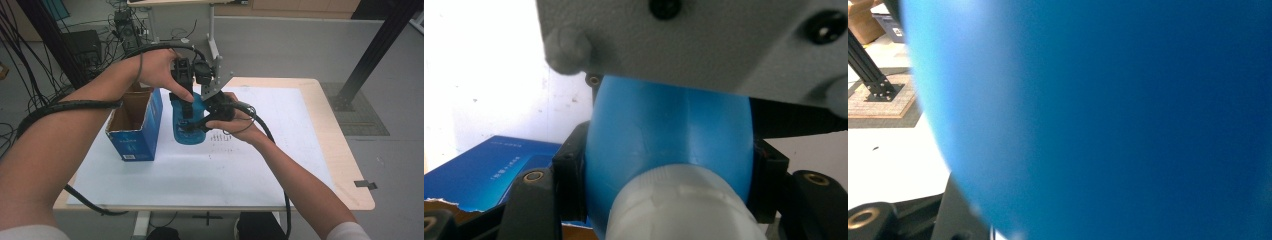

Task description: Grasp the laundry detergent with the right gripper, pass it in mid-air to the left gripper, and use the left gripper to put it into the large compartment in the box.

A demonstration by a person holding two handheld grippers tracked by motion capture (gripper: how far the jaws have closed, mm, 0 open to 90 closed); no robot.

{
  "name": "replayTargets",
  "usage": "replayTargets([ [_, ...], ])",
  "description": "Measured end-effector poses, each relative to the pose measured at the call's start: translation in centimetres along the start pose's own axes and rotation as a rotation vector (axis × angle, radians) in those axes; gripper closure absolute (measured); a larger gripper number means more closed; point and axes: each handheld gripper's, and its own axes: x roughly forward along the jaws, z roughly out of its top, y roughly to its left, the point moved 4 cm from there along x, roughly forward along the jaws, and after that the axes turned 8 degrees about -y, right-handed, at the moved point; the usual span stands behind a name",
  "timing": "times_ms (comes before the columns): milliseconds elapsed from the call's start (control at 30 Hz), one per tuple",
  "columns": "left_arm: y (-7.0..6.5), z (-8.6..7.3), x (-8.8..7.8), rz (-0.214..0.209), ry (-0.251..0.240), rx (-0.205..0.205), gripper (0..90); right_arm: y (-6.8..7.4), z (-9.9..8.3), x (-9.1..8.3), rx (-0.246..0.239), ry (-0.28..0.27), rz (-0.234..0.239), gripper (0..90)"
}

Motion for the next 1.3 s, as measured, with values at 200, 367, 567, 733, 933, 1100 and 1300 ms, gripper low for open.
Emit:
replayTargets([
  [200, 0.0, -0.01, 0.08, -0.003, -0.006, -0.003, 37.4, 0.01, -0.06, -0.07, 0.004, 0.002, 0.0, 43.1],
  [367, -0.05, -0.01, 0.07, -0.003, -0.002, -0.003, 37.4, 0.02, -0.09, 0.02, 0.003, -0.001, 0.009, 42.9],
  [567, -0.05, -0.02, 0.06, -0.002, -0.007, -0.007, 37.4, 0.0, -0.09, -0.04, -0.003, 0.0, 0.006, 42.7],
  [733, -0.07, 0.05, 0.11, -0.002, -0.006, -0.008, 37.4, -0.04, -0.14, -0.08, -0.005, 0.002, 0.007, 42.6],
  [933, -0.09, 0.07, 0.16, -0.006, -0.002, -0.011, 37.5, -0.04, -0.19, -0.07, -0.003, 0.002, 0.007, 42.4],
  [1100, -0.11, 0.05, 0.16, -0.009, -0.001, -0.012, 37.5, -0.03, -0.22, -0.07, 0.004, 0.0, 0.011, 42.0],
  [1300, -0.16, 0.07, 0.15, -0.012, 0.003, -0.009, 37.6, 0.06, -0.2, -0.02, 0.005, 0.0, 0.017, 42.0],
])
